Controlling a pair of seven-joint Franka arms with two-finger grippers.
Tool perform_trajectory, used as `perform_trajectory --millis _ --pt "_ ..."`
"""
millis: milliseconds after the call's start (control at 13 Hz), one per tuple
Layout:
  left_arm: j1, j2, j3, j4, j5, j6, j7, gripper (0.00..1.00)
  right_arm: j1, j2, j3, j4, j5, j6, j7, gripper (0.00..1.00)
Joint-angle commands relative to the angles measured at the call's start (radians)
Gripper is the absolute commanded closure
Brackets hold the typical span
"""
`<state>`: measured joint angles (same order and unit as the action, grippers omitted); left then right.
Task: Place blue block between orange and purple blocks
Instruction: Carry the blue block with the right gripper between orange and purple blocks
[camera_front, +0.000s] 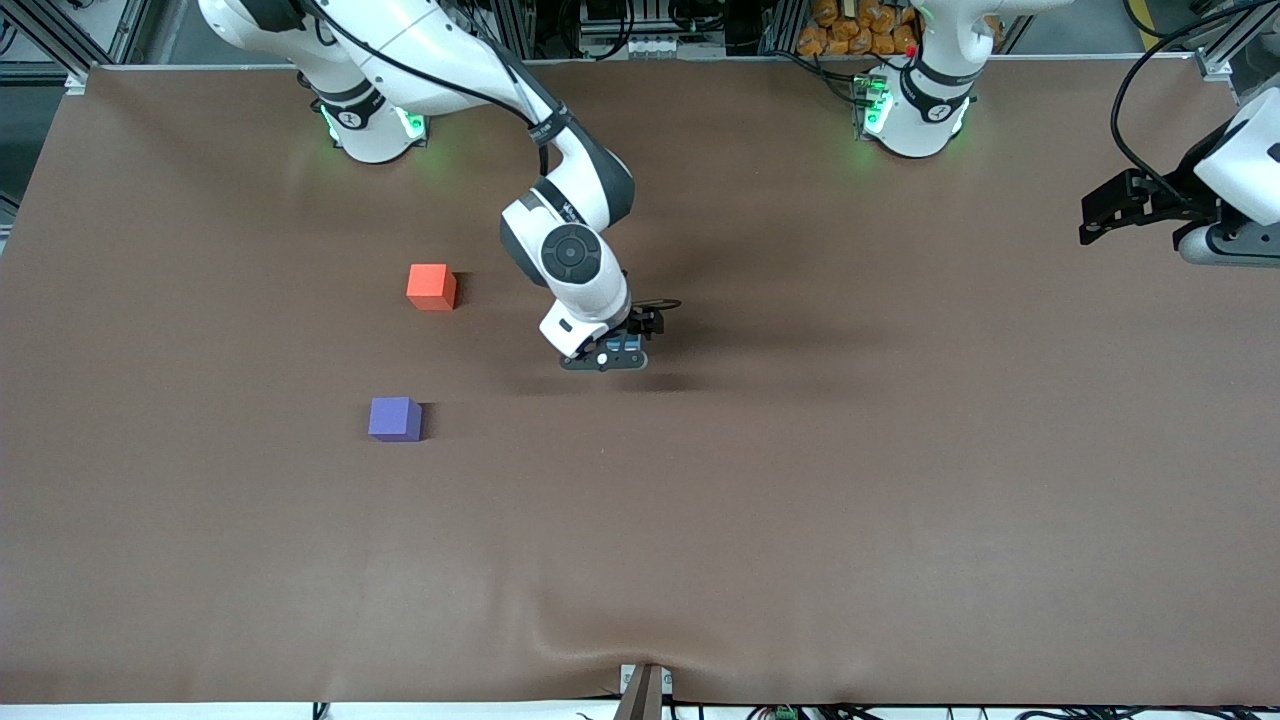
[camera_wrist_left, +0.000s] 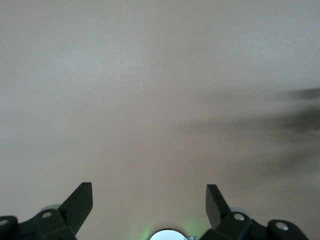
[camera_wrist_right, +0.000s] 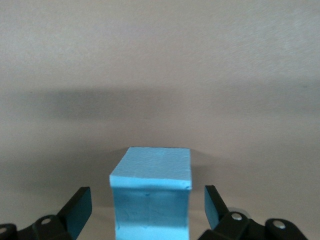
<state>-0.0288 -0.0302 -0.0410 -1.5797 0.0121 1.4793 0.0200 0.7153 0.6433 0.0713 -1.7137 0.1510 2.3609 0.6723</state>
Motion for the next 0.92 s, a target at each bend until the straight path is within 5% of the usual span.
perform_trajectory --millis 0,154,231,615,846 --pt "-0.002 0.013 0.003 0.003 -0.017 0.021 -0.011 0.0 0.026 0.01 -0.011 -0.001 -0.027 0.023 0.036 0.04" --pt "0.003 0.016 0.006 -0.003 -0.021 0.022 -0.034 0.0 0.021 0.004 -0.011 -0.001 -0.059 0.006 0.047 0.75" --pt "0.003 0.027 0.006 0.001 -0.021 0.022 -0.06 0.0 0.01 -0.007 -0.011 0.002 -0.059 -0.038 0.046 0.97" --pt "0.004 0.047 0.01 0.017 -0.011 0.026 -0.058 0.0 -0.118 -0.167 -0.018 0.022 -0.06 -0.356 0.015 1.0" --pt "0.006 0.05 0.01 0.02 -0.014 0.027 -0.051 0.0 -0.267 -0.26 -0.018 -0.007 -0.06 -0.481 -0.231 1.0"
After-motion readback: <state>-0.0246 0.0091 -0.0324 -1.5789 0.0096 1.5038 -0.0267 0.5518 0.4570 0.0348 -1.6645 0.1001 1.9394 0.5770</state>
